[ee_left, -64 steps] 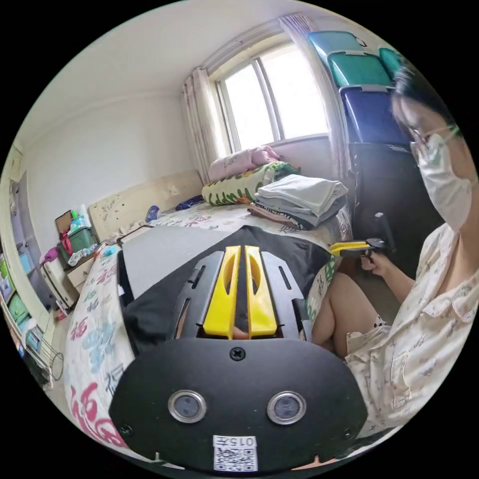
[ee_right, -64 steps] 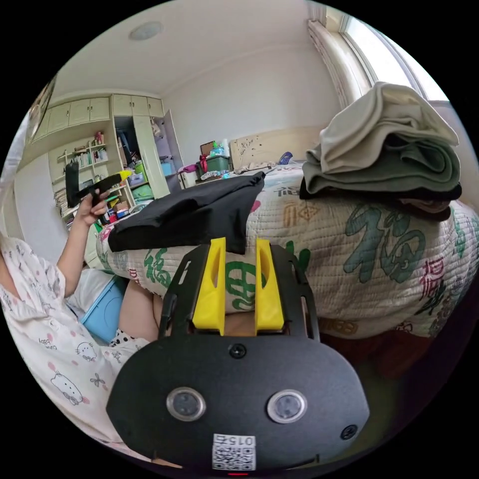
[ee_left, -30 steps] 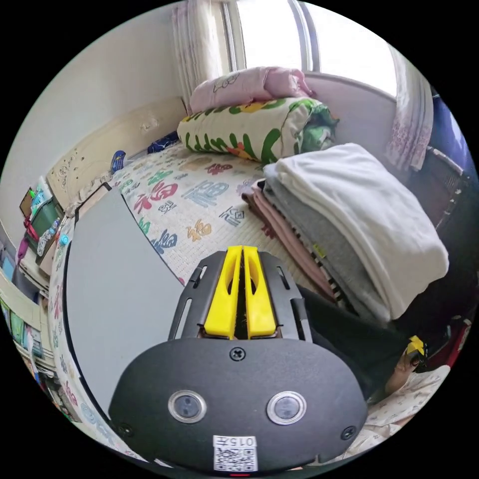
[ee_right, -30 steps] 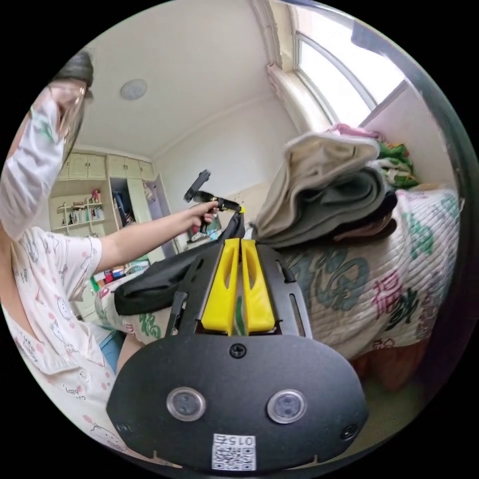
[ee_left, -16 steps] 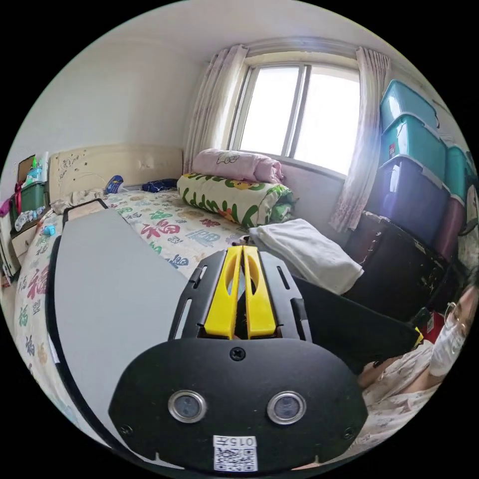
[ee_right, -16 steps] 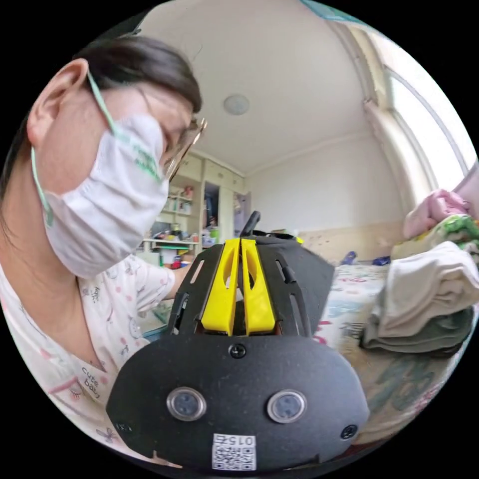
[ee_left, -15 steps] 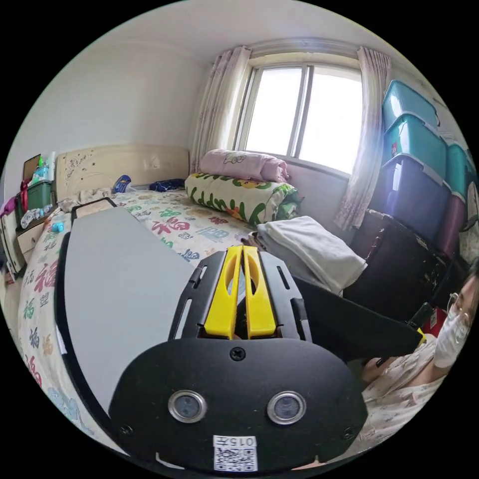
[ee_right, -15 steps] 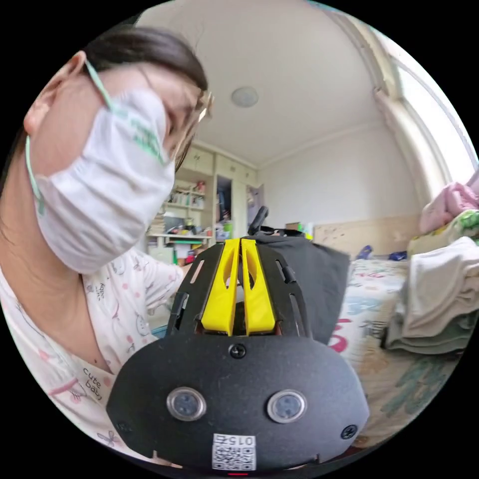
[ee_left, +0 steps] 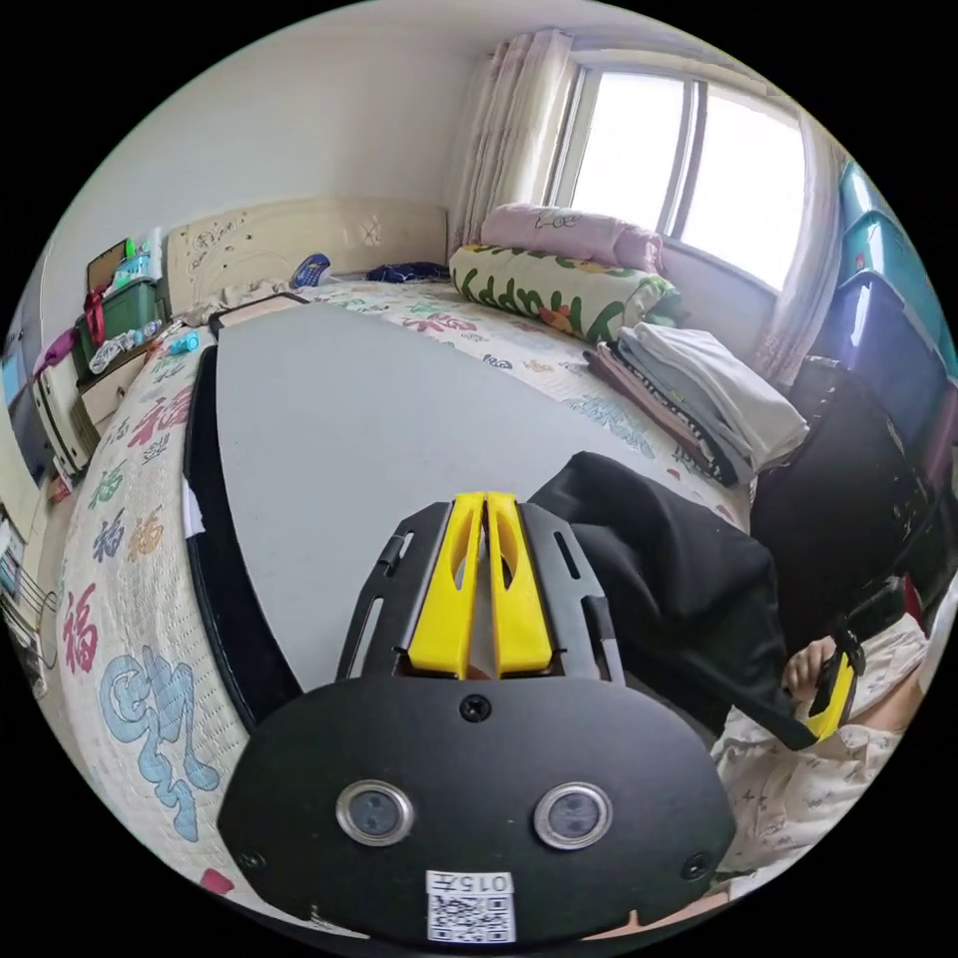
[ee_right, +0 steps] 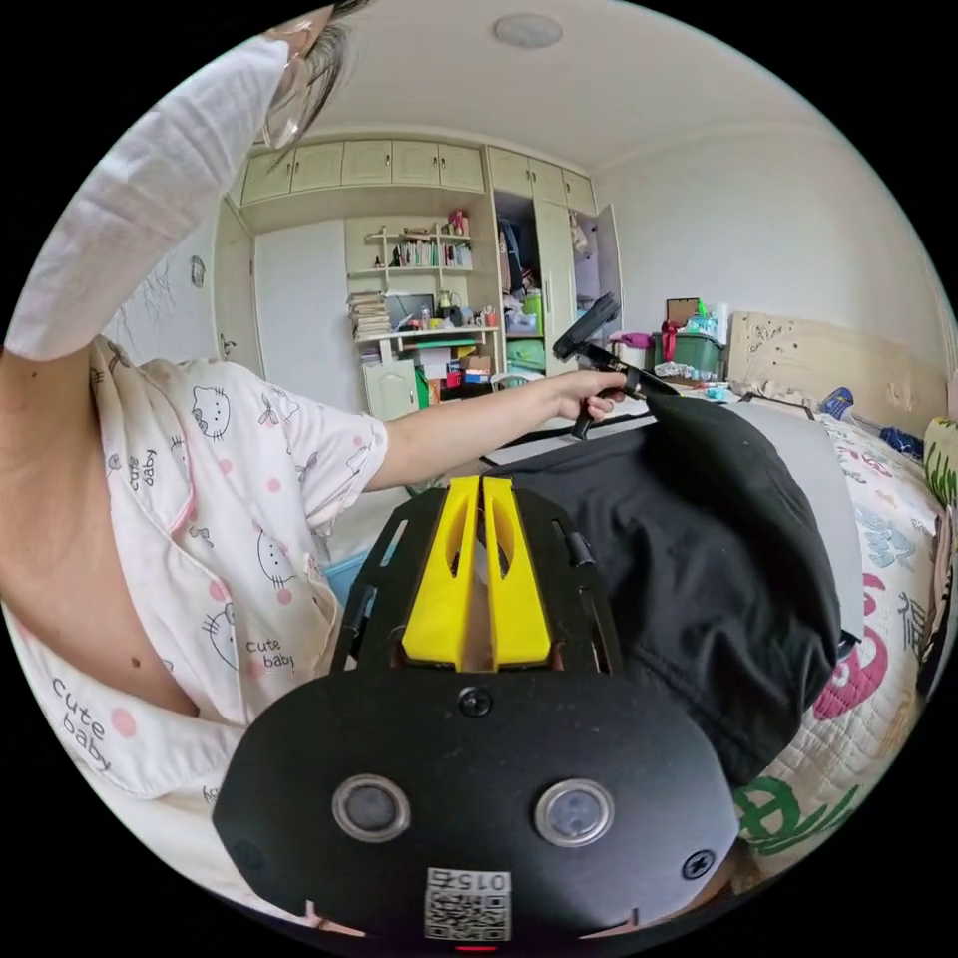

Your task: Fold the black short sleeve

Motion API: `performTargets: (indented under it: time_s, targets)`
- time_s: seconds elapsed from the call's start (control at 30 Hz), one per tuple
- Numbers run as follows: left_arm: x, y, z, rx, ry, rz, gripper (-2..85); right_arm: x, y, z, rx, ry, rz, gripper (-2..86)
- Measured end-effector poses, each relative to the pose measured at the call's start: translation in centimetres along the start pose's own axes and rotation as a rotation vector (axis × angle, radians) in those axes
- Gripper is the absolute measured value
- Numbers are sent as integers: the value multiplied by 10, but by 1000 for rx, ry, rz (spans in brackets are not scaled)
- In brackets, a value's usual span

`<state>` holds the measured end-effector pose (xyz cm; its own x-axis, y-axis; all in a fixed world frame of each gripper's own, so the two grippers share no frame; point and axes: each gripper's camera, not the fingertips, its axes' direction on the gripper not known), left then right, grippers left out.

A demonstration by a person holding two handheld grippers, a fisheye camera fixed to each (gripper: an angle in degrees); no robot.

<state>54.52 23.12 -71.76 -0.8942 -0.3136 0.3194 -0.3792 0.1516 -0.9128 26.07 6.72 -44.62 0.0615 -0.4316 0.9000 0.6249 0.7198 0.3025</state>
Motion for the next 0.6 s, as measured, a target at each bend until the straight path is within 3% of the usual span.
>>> performTargets:
  time_s: [0.17, 0.4, 0.6]
  targets:
    - [56, -6, 60, -99, -78, 61, 0, -23, -46, 14, -127, -62, -143, 103]
    - [113, -13, 123, -195, -114, 126, -2, 49, -195, -46, -150, -27, -286, 112]
    - [123, -20, 167, -225, -2, 107, -5, 178, -341, 59, -466, -134, -213, 129]
